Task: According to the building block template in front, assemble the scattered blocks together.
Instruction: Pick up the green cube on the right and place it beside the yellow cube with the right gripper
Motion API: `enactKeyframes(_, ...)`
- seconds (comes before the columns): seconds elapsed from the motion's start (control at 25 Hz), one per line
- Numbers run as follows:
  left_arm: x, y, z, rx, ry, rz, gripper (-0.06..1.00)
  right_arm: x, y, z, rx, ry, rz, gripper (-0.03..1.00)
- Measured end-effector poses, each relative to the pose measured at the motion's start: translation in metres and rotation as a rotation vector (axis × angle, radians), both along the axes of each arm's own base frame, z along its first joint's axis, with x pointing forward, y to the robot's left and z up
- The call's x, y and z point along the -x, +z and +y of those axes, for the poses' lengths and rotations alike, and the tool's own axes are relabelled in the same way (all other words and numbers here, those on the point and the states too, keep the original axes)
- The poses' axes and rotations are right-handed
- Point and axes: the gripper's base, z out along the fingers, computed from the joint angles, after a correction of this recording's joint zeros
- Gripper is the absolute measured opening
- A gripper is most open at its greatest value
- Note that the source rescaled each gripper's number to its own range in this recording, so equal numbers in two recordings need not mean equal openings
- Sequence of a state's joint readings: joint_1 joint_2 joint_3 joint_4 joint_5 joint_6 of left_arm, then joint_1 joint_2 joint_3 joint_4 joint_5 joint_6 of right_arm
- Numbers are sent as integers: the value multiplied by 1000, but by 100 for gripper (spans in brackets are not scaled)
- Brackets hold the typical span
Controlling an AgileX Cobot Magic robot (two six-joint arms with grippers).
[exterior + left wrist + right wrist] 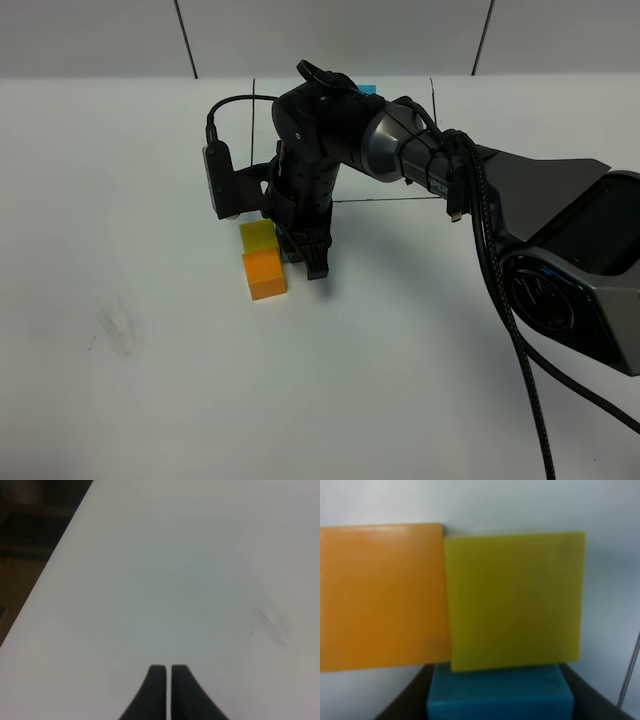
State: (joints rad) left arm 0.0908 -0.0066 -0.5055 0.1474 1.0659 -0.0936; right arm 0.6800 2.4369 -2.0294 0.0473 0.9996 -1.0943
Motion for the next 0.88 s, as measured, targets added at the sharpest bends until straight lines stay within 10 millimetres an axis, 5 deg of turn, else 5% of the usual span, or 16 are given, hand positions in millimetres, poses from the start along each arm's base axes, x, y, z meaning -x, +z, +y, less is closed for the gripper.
enactKeyframes(0.88,0,0,0,0,0,0,0,-5,-5,0,-12,42,-16,47)
